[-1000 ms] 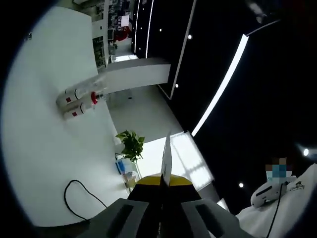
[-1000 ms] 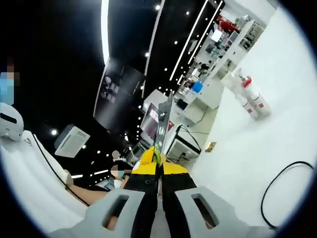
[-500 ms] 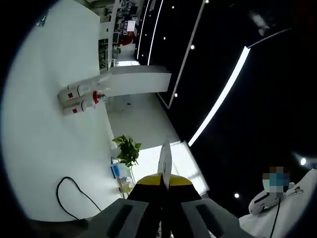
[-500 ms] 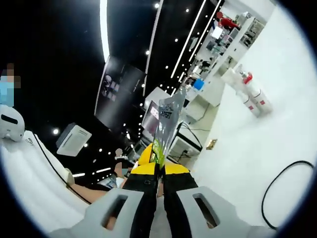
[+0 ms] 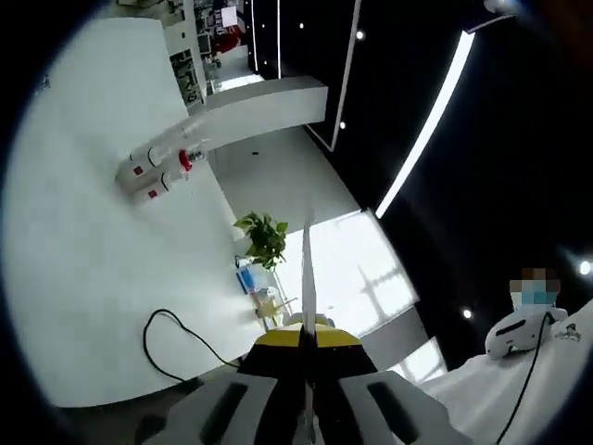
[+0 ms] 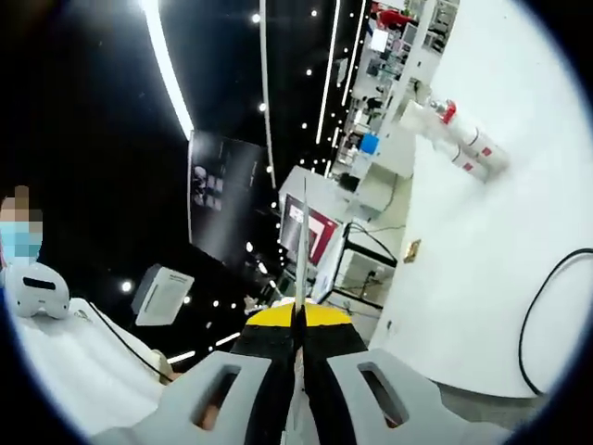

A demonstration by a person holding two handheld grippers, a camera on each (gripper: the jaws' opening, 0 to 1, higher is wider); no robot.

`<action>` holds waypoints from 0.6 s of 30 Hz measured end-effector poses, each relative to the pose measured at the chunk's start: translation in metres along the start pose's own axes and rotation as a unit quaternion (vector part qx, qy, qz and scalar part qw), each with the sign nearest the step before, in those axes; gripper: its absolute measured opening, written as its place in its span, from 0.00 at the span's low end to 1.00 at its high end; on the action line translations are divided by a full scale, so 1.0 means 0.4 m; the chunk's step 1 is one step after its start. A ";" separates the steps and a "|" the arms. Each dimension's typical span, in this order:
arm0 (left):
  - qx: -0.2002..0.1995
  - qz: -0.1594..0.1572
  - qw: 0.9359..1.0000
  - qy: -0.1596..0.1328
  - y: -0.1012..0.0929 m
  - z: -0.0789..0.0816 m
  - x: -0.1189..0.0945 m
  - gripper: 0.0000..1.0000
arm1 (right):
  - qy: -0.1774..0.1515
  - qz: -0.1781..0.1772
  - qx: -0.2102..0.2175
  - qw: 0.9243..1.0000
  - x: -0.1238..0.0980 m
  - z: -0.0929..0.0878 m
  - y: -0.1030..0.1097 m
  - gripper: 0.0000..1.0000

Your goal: Arrange the skincare products in the storage area until every visible bottle or jar stands upright without overlapping.

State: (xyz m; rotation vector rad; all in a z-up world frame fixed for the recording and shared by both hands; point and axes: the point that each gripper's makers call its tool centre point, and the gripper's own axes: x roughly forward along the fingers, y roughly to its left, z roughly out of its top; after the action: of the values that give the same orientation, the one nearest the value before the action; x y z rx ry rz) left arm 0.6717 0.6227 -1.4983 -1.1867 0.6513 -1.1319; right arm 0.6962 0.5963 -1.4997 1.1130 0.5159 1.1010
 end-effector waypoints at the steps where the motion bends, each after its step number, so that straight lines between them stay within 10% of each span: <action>1: -0.001 0.002 1.000 0.006 0.000 -0.004 -0.002 0.01 | 0.000 0.001 0.005 1.000 0.000 0.000 -0.001 0.00; 18: -0.039 -0.002 0.999 -0.034 0.034 0.075 -0.071 0.00 | -0.009 -0.039 -0.132 0.990 0.013 0.004 -0.007 0.19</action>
State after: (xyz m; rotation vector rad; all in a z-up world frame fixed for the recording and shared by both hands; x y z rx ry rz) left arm 0.6928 0.6599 -1.5064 -1.2878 0.6473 -1.0729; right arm 0.7011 0.6001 -1.5007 0.8637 0.3821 1.0567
